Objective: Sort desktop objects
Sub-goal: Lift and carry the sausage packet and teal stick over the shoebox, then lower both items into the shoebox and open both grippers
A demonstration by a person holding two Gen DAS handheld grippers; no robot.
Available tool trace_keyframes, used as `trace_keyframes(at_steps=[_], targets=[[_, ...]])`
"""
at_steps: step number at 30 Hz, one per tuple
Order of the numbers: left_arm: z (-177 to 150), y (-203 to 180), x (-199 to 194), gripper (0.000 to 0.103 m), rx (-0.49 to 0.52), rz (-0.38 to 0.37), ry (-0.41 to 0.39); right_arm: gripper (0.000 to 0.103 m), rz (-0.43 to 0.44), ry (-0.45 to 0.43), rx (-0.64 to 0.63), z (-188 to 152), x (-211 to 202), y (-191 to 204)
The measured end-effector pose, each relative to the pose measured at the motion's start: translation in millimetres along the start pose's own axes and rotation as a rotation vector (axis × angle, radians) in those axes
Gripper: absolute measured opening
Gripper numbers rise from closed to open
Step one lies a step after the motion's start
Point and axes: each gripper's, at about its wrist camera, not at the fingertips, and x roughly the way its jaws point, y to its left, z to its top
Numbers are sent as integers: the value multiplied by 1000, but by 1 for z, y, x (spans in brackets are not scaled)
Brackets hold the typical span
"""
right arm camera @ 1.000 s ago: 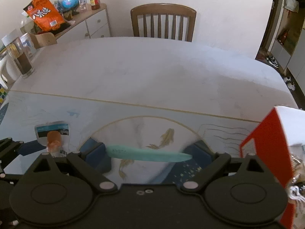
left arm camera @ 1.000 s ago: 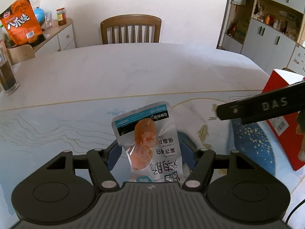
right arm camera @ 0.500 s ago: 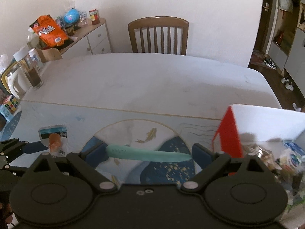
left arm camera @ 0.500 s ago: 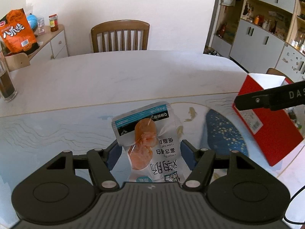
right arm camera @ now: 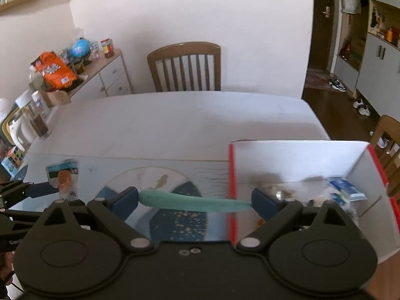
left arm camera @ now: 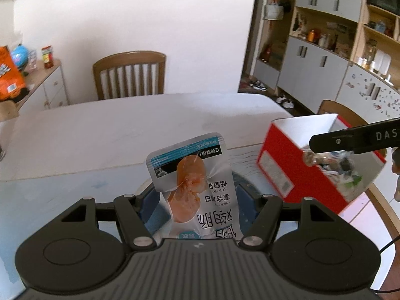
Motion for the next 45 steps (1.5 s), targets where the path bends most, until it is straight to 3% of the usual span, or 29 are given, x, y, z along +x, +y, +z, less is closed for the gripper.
trace_keyframes(at_steps=[19,29,45], targets=[[28,-120,24,67,115,-100,-8,97,-60,-33,57,-22,-42,-108],[45,-169,64,67,181,-161,70,97,-77,36,36,-35,-38,-144],[76,-211,129,67,254,-215,196,97,-38,172,-34,-42,1,-160]])
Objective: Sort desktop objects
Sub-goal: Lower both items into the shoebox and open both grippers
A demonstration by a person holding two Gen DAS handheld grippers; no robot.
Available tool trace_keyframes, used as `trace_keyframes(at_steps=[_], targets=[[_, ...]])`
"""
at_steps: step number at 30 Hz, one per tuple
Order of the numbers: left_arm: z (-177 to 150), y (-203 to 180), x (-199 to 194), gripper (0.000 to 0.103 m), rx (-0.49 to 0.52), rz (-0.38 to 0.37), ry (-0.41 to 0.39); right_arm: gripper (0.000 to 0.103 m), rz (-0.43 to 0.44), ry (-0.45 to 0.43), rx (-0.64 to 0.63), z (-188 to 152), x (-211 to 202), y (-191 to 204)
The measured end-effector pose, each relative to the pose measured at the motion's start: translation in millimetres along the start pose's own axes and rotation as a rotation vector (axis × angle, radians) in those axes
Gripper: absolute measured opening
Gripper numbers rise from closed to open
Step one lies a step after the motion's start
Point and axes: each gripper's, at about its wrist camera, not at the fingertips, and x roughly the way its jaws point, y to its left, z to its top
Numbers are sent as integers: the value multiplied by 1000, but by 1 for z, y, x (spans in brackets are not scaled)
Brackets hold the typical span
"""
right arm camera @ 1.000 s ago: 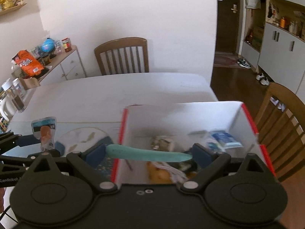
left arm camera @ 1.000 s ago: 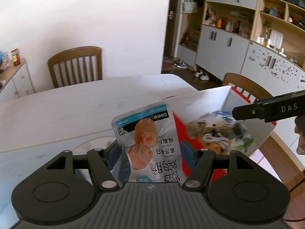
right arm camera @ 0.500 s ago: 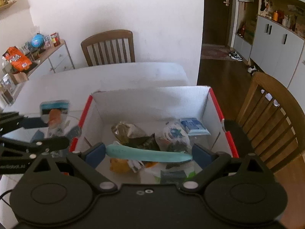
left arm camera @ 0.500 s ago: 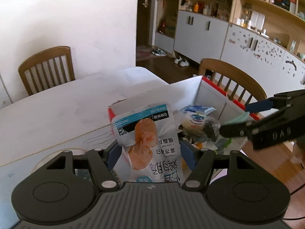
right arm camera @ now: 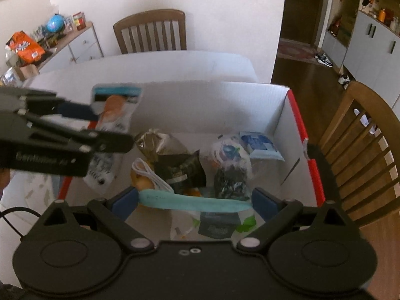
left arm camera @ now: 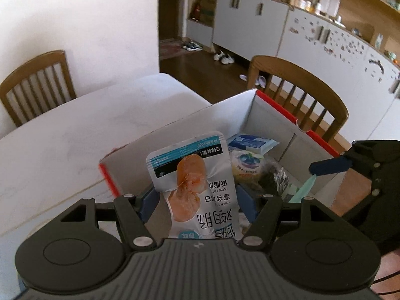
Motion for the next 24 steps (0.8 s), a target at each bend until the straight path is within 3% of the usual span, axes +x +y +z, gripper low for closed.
trace_keyframes(at_steps=[12,24], targets=[[19,-11,54,67,88,-32,99,97,11,60,-1,3,25,-5],[23,-9,84,67,75,-85,186,97,31,90,-4,-1,39,-9]])
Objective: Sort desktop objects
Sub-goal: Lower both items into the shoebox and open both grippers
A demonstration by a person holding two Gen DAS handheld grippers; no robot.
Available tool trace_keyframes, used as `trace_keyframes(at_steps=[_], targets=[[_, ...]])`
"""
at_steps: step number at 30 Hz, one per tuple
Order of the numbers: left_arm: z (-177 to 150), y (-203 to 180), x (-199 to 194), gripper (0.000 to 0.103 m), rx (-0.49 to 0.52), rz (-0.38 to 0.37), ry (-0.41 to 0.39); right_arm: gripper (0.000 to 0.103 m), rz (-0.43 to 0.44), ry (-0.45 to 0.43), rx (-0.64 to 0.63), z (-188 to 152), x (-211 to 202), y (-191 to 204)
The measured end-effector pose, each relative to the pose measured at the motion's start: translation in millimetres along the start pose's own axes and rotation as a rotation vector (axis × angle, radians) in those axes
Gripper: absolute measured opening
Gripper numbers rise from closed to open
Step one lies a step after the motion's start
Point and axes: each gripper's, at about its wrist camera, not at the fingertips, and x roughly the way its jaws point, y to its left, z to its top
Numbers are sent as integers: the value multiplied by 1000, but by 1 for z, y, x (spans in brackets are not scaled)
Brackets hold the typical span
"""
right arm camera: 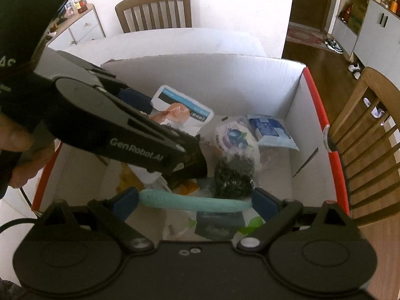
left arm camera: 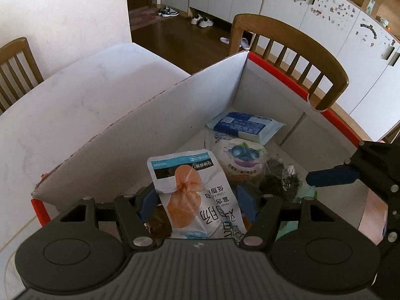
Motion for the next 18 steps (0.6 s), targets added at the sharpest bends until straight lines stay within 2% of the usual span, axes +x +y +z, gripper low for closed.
trace_keyframes(at_steps=[7,11,18], targets=[[0,-1,-1,68,1,1,2,98,3,-1,0,1,4,-2],[0,1,-4,82,-19,-19,-10,98,3,-3,3,0,2,-3],[-3,6,-13,82,-53,-20,-35,98,6,-24,5,0,-5,-1]])
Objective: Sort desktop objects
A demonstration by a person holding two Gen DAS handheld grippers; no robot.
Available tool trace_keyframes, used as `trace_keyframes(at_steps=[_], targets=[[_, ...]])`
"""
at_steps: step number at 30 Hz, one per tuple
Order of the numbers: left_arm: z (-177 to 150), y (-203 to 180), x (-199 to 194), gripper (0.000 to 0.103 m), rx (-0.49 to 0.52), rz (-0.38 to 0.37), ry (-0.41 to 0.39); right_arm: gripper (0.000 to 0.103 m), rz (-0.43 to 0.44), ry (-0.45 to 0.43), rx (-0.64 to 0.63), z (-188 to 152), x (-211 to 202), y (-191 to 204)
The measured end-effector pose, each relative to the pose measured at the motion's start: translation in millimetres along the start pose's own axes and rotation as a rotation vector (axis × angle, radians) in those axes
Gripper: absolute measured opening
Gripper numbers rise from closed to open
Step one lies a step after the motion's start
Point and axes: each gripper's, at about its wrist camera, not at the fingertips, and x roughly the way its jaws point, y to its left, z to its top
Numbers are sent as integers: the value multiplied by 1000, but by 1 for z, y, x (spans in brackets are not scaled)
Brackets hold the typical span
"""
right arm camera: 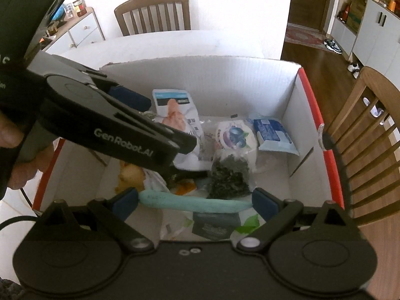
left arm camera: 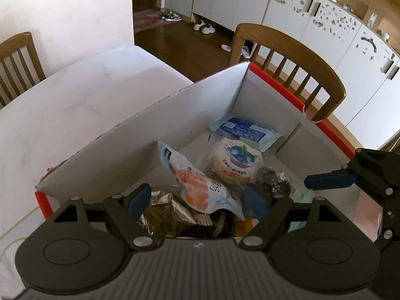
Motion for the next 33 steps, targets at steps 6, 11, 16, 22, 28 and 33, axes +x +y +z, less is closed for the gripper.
trace_keyframes(at_steps=[6,11,16,22,28,33], targets=[[-3,0,-15,82,-25,-13,-34,99,4,-31,-3,1,-11,5],[-7,-2,-32,82,-34,-14,-70,99,0,-57,-26,0,-24,11],[-14,-3,-48,84,-48,-7,-102,100,-2,-89,-56,-5,-39,14],[-27,-1,-67,87,-75,5,-138,100,-4,-107,-46,-9,-51,16],[-41,-2,-86,93,-70,23,-177,100,-3,-129,-43,-14,-61,20],[-56,-5,-100,101,-56,27,-204,100,-6,-144,-36,-16,-67,23]])
